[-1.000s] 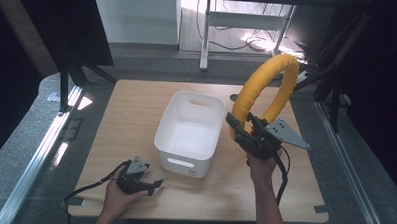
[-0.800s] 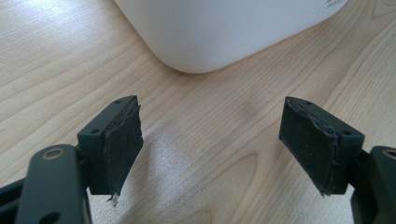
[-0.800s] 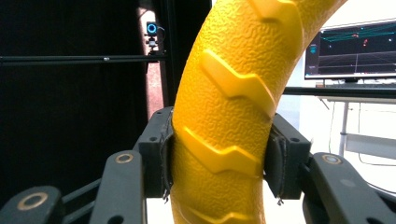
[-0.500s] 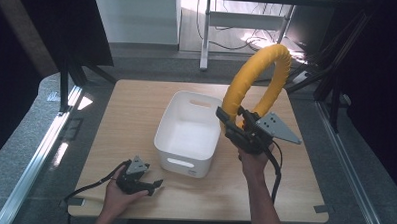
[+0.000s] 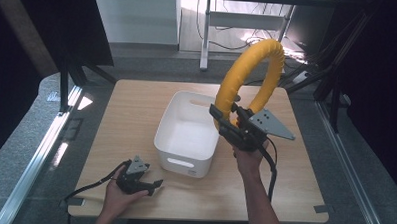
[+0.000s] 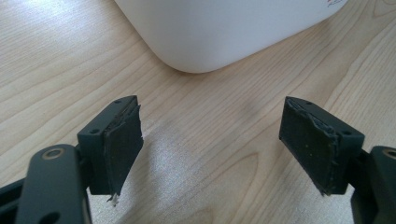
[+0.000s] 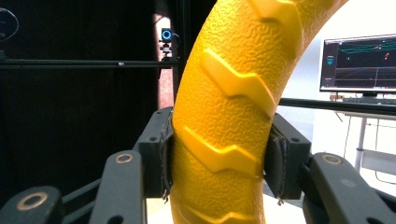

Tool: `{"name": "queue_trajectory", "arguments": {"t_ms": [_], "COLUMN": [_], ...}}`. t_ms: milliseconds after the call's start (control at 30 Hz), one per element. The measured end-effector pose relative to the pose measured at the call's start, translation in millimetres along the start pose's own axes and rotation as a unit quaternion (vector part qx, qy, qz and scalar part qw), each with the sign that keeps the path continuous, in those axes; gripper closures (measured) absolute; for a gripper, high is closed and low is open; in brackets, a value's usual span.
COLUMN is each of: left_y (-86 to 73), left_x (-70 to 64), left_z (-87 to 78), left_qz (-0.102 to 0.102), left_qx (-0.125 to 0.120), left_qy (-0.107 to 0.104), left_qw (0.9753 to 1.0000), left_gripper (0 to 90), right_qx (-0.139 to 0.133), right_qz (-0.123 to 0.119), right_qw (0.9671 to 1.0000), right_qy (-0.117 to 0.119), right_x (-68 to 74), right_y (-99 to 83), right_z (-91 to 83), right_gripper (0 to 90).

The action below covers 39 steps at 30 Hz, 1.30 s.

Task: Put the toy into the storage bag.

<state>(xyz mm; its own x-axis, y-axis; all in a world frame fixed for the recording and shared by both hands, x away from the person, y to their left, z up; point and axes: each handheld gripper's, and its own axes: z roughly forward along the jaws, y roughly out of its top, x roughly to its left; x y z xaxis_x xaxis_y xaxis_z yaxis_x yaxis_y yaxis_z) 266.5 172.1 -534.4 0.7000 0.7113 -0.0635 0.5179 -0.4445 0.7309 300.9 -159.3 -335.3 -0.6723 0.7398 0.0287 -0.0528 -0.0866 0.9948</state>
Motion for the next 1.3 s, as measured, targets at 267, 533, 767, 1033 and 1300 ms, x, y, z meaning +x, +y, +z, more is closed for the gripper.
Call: {"name": "queue_trajectory", "arguments": {"t_ms": [267, 533, 767, 1033, 1300], "left_y": [-0.1, -0.2, -0.2, -0.1, -0.1], "left_x": [0.3, 0.0, -0.1, 0.3, 0.3], "left_z": [0.1, -0.2, -0.5, -1.3, -1.2], "left_qz": [0.002, 0.000, -0.001, 0.003, 0.003], "left_qx": [0.001, 0.000, 0.000, 0.003, 0.003], "left_qy": [0.000, 0.000, 0.000, 0.002, 0.001], "left_qw": [1.0000, 1.0000, 1.0000, 1.0000, 1.0000], "left_gripper": [21.2, 21.1, 21.1, 21.1, 21.1], "right_qx": [0.000, -0.005, -0.007, -0.009, -0.006], "right_qz": [-0.003, 0.002, 0.000, -0.001, 0.004], "right_qw": [1.0000, 0.9999, 0.9997, 0.9993, 0.9990], "right_qy": [0.005, 0.016, 0.025, 0.035, 0.043], "right_x": [5.7, 12.6, 20.2, 26.5, 33.4], "right_y": [3.6, 5.3, 7.0, 7.4, 5.6], "right_z": [7.1, 15.4, 24.0, 31.3, 37.3], "right_gripper": [50.3, 50.3, 50.3, 50.2, 50.2]}}
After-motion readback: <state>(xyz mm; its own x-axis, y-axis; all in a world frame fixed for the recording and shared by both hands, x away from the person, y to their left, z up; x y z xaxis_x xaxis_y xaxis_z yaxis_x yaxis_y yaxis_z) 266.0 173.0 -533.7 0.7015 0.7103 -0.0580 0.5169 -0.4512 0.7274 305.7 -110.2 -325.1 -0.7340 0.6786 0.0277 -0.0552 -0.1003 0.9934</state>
